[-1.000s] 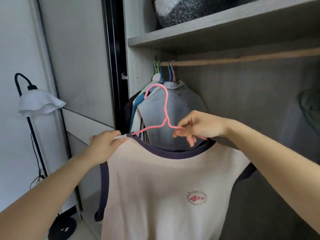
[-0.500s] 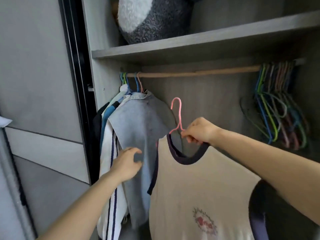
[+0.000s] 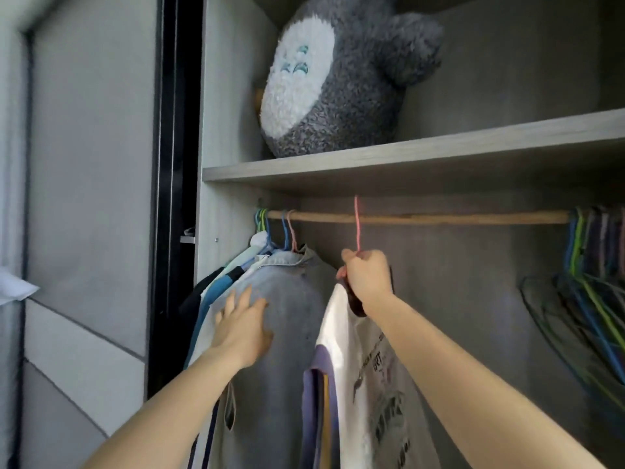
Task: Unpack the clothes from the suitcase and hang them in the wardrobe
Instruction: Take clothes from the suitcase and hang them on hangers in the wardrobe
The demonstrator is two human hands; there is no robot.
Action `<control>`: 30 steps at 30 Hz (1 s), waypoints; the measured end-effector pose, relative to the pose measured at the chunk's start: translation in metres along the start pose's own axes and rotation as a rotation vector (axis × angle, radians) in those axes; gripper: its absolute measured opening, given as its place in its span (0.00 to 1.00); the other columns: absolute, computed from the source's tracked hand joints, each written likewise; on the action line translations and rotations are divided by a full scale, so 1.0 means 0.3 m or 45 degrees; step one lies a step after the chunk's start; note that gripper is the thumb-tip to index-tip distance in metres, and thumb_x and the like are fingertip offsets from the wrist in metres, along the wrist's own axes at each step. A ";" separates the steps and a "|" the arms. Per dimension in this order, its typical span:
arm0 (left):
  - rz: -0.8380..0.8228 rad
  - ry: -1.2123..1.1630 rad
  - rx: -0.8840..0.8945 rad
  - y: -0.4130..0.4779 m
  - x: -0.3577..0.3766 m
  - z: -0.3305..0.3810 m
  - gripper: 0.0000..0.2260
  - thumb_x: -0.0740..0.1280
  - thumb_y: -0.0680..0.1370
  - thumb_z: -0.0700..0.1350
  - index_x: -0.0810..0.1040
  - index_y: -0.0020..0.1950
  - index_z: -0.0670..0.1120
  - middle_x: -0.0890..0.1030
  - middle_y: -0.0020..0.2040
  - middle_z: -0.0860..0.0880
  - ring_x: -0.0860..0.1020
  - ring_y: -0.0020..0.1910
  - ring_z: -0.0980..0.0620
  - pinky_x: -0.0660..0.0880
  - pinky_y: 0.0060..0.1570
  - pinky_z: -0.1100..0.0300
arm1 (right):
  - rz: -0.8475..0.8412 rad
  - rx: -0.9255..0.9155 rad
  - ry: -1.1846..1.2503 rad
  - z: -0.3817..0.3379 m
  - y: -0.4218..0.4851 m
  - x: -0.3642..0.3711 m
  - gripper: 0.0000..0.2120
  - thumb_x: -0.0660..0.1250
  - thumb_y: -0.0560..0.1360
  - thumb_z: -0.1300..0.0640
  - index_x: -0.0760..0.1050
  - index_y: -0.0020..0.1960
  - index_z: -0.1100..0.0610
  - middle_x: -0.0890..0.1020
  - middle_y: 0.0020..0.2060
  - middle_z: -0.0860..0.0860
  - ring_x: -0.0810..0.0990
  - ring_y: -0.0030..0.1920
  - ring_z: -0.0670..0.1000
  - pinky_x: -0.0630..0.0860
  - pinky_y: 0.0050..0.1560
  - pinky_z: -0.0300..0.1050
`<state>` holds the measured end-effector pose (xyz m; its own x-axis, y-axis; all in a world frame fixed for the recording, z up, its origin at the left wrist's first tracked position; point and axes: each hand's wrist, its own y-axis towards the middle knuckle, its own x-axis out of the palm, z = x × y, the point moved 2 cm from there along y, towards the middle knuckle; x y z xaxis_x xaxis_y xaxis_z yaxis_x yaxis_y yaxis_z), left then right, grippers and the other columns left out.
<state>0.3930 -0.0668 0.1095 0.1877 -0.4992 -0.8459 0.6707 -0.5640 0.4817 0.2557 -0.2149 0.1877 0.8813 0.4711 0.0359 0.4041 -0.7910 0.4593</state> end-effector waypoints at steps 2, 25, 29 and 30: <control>0.035 -0.068 -0.099 0.073 -0.002 -0.028 0.29 0.63 0.78 0.52 0.57 0.77 0.53 0.48 0.80 0.48 0.44 0.78 0.45 0.52 0.74 0.46 | -0.028 0.005 0.046 0.016 0.077 0.056 0.13 0.63 0.79 0.58 0.74 0.38 0.61 0.81 0.28 0.56 0.81 0.34 0.57 0.79 0.48 0.52; 0.195 -0.818 -0.050 0.257 0.125 -0.253 0.21 0.67 0.77 0.32 0.78 0.63 0.53 0.78 0.59 0.55 0.75 0.62 0.56 0.67 0.64 0.67 | -0.469 0.191 -0.048 0.242 0.356 0.506 0.09 0.54 0.79 0.68 0.73 0.45 0.63 0.77 0.34 0.57 0.74 0.29 0.52 0.71 0.25 0.38; 0.138 -1.029 -0.156 0.197 0.138 -0.293 0.29 0.61 0.78 0.29 0.78 0.55 0.67 0.80 0.61 0.54 0.77 0.62 0.55 0.69 0.68 0.52 | -0.476 -0.059 -0.468 0.267 0.348 0.488 0.17 0.60 0.81 0.54 0.74 0.60 0.66 0.81 0.54 0.61 0.80 0.53 0.59 0.73 0.48 0.43; 0.141 -1.031 -0.207 0.160 0.134 -0.299 0.27 0.60 0.80 0.31 0.76 0.55 0.67 0.81 0.58 0.54 0.78 0.58 0.55 0.73 0.63 0.54 | -0.436 -0.091 -0.517 0.270 0.324 0.480 0.19 0.61 0.80 0.51 0.73 0.62 0.65 0.80 0.57 0.61 0.78 0.57 0.60 0.72 0.52 0.45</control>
<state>0.4972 -0.0548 0.0782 -0.2742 -0.8998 -0.3393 0.7855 -0.4131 0.4608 0.4417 -0.2558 0.1656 0.7316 0.4975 -0.4660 0.6798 -0.5834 0.4444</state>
